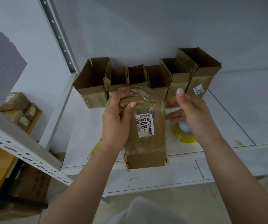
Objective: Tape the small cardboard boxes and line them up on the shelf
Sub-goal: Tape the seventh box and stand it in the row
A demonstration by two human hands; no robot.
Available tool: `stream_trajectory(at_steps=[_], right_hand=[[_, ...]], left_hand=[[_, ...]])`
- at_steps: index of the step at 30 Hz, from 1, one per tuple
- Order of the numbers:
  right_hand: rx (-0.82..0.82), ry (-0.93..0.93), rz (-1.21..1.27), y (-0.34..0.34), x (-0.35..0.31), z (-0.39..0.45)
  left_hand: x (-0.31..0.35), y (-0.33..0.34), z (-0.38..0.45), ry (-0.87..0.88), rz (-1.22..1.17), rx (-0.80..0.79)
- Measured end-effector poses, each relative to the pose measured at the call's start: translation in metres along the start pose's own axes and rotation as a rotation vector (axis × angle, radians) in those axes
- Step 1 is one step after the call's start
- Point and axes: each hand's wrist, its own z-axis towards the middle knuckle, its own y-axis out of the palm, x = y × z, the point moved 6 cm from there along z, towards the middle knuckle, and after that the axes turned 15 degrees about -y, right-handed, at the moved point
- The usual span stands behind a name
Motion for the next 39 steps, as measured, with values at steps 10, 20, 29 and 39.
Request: stream_trajectory(at_steps=[10, 20, 29, 39], right_hand=[[-0.057, -0.299, -0.445, 0.004, -0.015, 0.005], [-0.017, -0.334, -0.124, 0.003, -0.001, 0.000], [-0.070, -0.234, 0.033, 0.025, 0.024, 0.003], [0.067, -0.561, -0.494, 0.029, 0.002, -0.002]], left_hand=[[0.005, 0.007, -0.004, 0.024, 0.064, 0.034], [0.003, 0.003, -0.003, -0.022, 0.042, 0.039], [0.002, 0.004, -0.003, -0.024, 0.042, 0.045], [0.001, 0.003, -0.005, -0.021, 0.051, 0.045]])
